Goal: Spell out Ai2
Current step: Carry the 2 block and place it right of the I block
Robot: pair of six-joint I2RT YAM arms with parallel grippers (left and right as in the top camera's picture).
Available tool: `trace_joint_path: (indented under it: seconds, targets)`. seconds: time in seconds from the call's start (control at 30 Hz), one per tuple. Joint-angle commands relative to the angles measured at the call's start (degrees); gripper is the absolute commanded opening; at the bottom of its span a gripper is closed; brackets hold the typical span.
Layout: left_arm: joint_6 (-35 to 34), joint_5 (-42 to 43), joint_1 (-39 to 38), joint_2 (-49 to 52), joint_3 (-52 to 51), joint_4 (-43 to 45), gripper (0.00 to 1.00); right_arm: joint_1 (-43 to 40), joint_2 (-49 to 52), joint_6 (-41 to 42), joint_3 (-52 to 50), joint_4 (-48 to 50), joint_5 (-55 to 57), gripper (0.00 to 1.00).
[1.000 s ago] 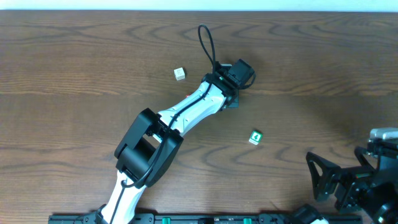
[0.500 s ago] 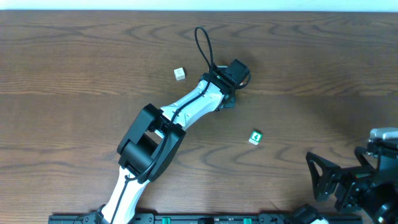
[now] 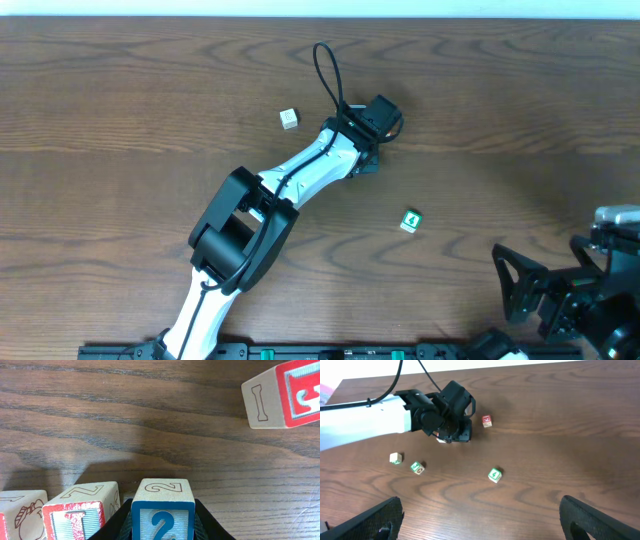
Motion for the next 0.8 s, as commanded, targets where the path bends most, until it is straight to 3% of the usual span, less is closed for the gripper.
trace_joint_path:
  seconds: [0.0,0.2,0.3,0.77]
  targets:
    - [-0.1,-0.1,0.1,1.2,-0.1,0.2,0.34,-0.2,0.3,0.2,0.5,-0.3,0.2,0.99]
    - [-0.1,-0.2,0.1,1.2,-0.1,0.3,0.34,-0.2,0.3,0.2,0.5,-0.3,0.2,0.99]
    - [0.3,-0.2,0.1,1.2,-0.1,0.3,0.4,-0.2,0.3,0.2,0.5,-0.3,0.2,0.99]
    - [3.0,-4.0,0.2,1.2,0.0,2.7,0.42,-0.2,0.3,0.2,0.5,-0.3,0.2,0.99]
